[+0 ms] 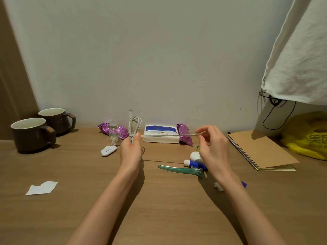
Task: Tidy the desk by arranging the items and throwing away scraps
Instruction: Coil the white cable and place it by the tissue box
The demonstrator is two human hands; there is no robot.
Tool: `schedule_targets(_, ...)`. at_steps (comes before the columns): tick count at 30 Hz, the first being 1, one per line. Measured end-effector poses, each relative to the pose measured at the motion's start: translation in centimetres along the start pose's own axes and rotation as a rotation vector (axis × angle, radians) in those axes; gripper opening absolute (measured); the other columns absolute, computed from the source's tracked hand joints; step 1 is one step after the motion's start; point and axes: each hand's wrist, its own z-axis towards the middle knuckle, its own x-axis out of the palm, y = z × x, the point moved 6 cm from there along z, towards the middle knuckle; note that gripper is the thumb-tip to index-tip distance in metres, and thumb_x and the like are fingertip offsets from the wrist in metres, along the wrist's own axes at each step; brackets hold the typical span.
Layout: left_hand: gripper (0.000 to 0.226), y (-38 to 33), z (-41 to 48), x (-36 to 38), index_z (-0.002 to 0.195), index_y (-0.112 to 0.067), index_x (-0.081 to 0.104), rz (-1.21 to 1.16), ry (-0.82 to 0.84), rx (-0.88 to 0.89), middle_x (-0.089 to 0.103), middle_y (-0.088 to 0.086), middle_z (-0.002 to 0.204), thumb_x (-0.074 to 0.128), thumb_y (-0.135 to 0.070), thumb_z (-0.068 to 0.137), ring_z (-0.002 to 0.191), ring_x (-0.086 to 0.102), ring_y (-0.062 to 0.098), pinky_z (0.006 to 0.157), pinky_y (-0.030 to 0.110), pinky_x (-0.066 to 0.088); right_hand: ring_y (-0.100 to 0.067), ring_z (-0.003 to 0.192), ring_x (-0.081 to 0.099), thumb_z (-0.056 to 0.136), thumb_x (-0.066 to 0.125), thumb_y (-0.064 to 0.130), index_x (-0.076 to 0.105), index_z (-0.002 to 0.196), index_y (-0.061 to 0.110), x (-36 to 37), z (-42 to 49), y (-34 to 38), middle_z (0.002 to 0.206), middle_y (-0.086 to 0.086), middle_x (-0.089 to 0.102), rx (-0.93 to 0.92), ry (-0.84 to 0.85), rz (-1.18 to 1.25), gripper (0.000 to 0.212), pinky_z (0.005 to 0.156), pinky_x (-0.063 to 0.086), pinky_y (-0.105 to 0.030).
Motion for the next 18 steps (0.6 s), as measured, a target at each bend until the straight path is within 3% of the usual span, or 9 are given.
schedule_targets(3, 0.028, 0.0, 0.4, -0.6, 0.073, -0.020, 0.045, 0.044, -0.021, 0.020, 0.041, 0.003, 0.067, 0.045, -0.036, 0.097, 0.065, 0.040, 0.019, 0.061, 0.033, 0.035, -0.007, 0.082, 0.050, 0.093, 0.055, 0.007, 0.061, 0.117, 0.012, 0.8, -0.2, 0.0, 0.098, 0.002, 0.053, -0.053, 0.059, -0.054, 0.025, 0.065, 0.039, -0.010)
schedule_targets(7, 0.033, 0.0, 0.9, -1.1, 0.068, -0.017, 0.042, 0.065, -0.018, 0.035, 0.037, 0.002, 0.063, 0.045, -0.034, 0.096, 0.060, 0.036, 0.018, 0.056, 0.032, 0.031, -0.023, 0.082, 0.056, 0.086, 0.064, -0.001, 0.068, 0.106, 0.005, 2.3, -0.3, -0.2, 0.094, -0.012, 0.056, -0.160, 0.134, -0.189, 0.021, 0.063, 0.040, -0.025)
schedule_targets(9, 0.033, 0.0, 1.2, -1.6, 0.071, -0.012, 0.045, 0.125, -0.034, 0.061, 0.038, 0.004, 0.063, 0.047, -0.035, 0.095, 0.063, 0.037, 0.021, 0.059, 0.033, 0.031, -0.025, 0.081, 0.056, 0.081, 0.067, -0.004, 0.068, 0.099, 0.006, 2.0, -0.2, 0.4, 0.090, -0.012, 0.060, -0.277, 0.093, -0.204, 0.020, 0.061, 0.036, -0.026)
schedule_targets(11, 0.032, -0.4, 1.1, -2.1, 0.071, -0.011, 0.049, 0.202, -0.065, 0.099, 0.042, 0.001, 0.060, 0.049, -0.034, 0.094, 0.063, 0.040, 0.022, 0.058, 0.032, 0.031, -0.018, 0.081, 0.049, 0.084, 0.064, 0.003, 0.064, 0.100, 0.013, 1.3, -0.4, 1.6, 0.088, -0.006, 0.060, -0.430, 0.061, -0.224, 0.019, 0.067, 0.030, -0.022)
schedule_targets(13, 0.031, -1.2, 0.6, -2.5, 0.071, -0.011, 0.055, 0.340, -0.101, 0.180, 0.050, 0.000, 0.059, 0.053, -0.035, 0.092, 0.063, 0.046, 0.024, 0.052, 0.031, 0.031, -0.015, 0.081, 0.045, 0.087, 0.061, 0.008, 0.058, 0.105, 0.020, 0.6, -0.9, 2.8, 0.089, -0.003, 0.061, -0.559, 0.019, -0.232, 0.022, 0.068, 0.025, -0.020)
schedule_targets(16, 0.018, -2.6, -0.7, -1.9, 0.079, -0.019, 0.067, 0.567, -0.112, 0.384, 0.057, -0.003, 0.058, 0.062, -0.035, 0.086, 0.060, 0.052, 0.021, 0.047, 0.027, 0.030, -0.018, 0.081, 0.050, 0.086, 0.067, 0.005, 0.054, 0.109, 0.023, -0.3, -1.6, 4.5, 0.089, -0.005, 0.064, -0.661, -0.117, -0.167, 0.032, 0.064, 0.038, -0.026)
schedule_targets(18, 0.006, -3.5, -1.7, -0.5, 0.085, -0.027, 0.072, 0.677, -0.009, 0.574, 0.060, -0.008, 0.059, 0.067, -0.030, 0.084, 0.056, 0.052, 0.011, 0.047, 0.023, 0.030, -0.020, 0.080, 0.054, 0.085, 0.068, 0.002, 0.057, 0.109, 0.023, -0.8, -1.9, 5.4, 0.087, -0.006, 0.065, -0.694, -0.202, -0.085, 0.034, 0.062, 0.043, -0.031)
